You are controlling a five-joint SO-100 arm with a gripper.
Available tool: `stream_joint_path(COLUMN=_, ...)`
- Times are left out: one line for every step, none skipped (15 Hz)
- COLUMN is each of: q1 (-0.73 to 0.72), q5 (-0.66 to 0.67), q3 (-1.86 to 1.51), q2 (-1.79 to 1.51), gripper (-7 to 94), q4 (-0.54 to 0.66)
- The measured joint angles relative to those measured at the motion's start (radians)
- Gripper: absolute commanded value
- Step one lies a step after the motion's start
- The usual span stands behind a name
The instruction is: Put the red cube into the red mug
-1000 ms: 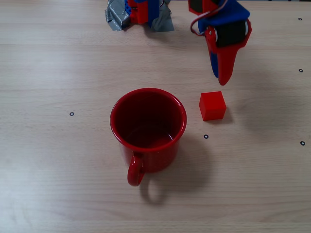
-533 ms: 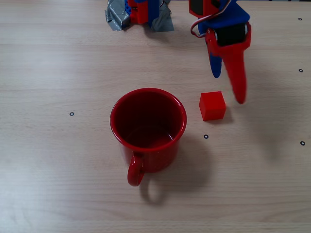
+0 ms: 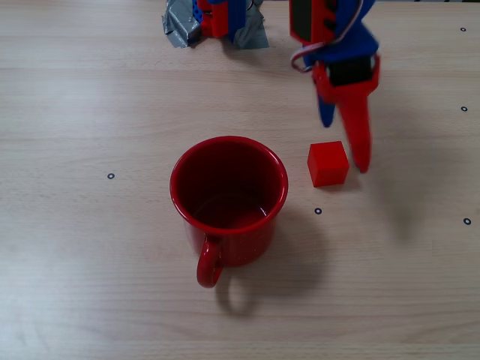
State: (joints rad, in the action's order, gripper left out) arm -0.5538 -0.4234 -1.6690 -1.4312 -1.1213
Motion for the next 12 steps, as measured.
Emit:
stream_joint_path(q1=0.0, q5=0.0, q3=-0.009, q2=0.008, gripper=49, q4=0.005)
stream_joint_path(q1=0.0, q5=0.0, q3=-0.012, q2=0.02, gripper=49, q4=0.015)
stream_joint_path(q1=0.0, q5=-0.015, q3=-0.012, q2=0.031, gripper=49, q4=0.037)
stream_joint_path(q1=0.0, q5=-0.021, q3=-0.015, q2=0.049, gripper=48, q4=0.054)
stream_joint_path(q1=0.0, q5=-0.02, q3=-0.018, q2=0.071, gripper=48, q4=0.072)
stream_joint_path(q1=-0.002, q5=-0.02, q3=-0.018, q2=0.091, gripper=47, q4=0.091)
stream_joint_path(q1=-0.005, q5=-0.02, q3=-0.018, q2=0.094, gripper=47, q4=0.106)
stream_joint_path(q1=-0.006, q5=-0.02, q3=-0.018, q2=0.097, gripper=47, q4=0.109)
stream_joint_path(q1=-0.006, q5=-0.02, q3=-0.018, q2=0.121, gripper=47, q4=0.112)
stream_joint_path(q1=-0.005, q5=-0.02, q3=-0.02, q2=0.127, gripper=47, q4=0.12)
stream_joint_path(q1=-0.005, q5=-0.02, q3=-0.017, q2=0.126, gripper=47, q4=0.127)
stream_joint_path(q1=-0.005, q5=-0.02, q3=-0.018, q2=0.138, gripper=47, q4=0.127)
